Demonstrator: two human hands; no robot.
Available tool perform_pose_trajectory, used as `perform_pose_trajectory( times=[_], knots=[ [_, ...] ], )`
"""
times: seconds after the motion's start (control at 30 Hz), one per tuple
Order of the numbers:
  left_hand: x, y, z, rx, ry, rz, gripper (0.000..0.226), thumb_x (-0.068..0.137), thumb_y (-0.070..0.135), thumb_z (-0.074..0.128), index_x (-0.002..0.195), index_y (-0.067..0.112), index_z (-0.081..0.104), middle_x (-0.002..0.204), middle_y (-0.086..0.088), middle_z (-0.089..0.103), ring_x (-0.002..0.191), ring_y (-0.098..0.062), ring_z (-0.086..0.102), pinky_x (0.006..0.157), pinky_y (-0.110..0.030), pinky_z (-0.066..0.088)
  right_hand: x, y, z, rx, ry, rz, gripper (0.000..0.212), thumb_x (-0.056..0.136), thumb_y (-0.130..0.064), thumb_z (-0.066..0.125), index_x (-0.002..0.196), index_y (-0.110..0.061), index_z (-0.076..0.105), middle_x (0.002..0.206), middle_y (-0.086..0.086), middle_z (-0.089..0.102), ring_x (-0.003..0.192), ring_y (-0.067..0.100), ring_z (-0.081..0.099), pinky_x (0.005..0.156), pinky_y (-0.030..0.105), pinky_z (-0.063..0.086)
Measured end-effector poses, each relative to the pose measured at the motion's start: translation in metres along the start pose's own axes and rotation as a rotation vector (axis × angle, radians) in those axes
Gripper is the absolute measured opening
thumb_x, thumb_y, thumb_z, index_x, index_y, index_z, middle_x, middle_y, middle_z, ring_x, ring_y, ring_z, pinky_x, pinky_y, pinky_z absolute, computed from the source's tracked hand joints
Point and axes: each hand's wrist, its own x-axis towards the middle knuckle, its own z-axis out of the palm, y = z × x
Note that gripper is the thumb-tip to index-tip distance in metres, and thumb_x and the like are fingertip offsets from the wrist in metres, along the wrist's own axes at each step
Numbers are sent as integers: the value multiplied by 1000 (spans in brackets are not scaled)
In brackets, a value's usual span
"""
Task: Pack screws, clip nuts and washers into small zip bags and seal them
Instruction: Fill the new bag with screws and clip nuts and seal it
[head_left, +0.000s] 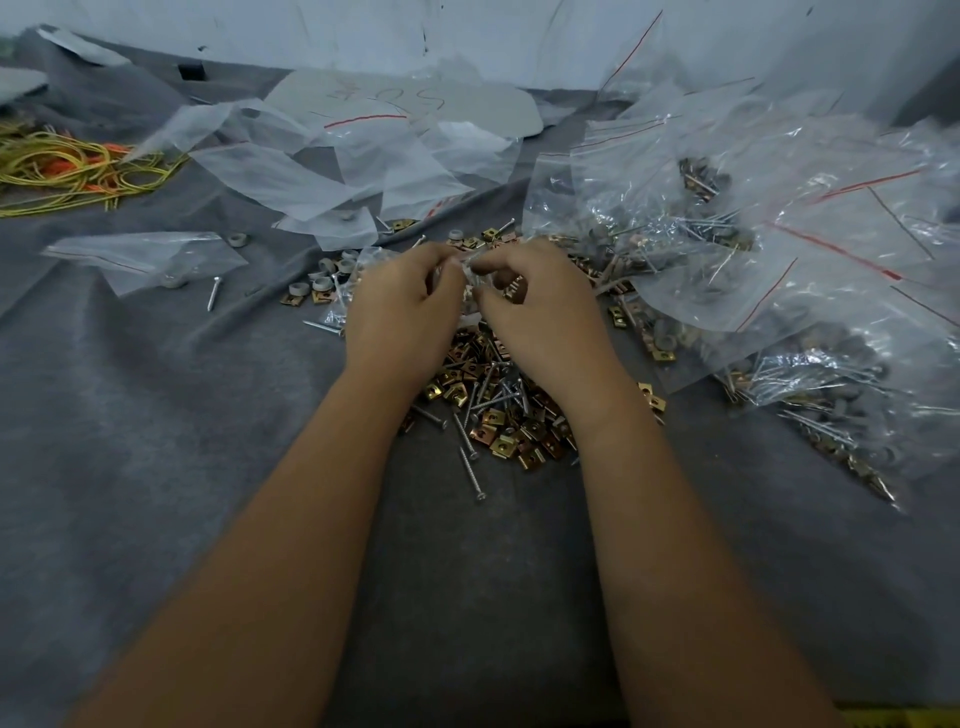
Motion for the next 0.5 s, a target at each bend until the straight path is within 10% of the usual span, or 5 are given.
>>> perform_pose_trajectory(
  times=[0.17,0.33,0.5],
  knots=[
    [0,-1,0,3,4,3,28,96,26,46,104,21,72,49,8,48,47,-1,47,46,-24,28,-17,0,-29,-377,111,236,22,90,-19,51,109,-17,61,110,4,56,99,24,55,83,41,50],
    [-1,-1,0,9,5,-11,27,95,26,45,96,22,71,49,7,47,47,-1,45,46,-26,28,-42,12,-51,-580,-135,609,35,91,-24,52,124,-13,58,127,19,49,118,37,47,93,44,47],
    [-1,-1,-1,-9,-13,-24,28,95,29,43,98,24,70,51,19,53,46,-2,45,48,-26,28,-29,13,-35,-440,-168,449,31,88,-6,57,119,-11,63,122,15,59,110,30,55,90,38,50]
  ],
)
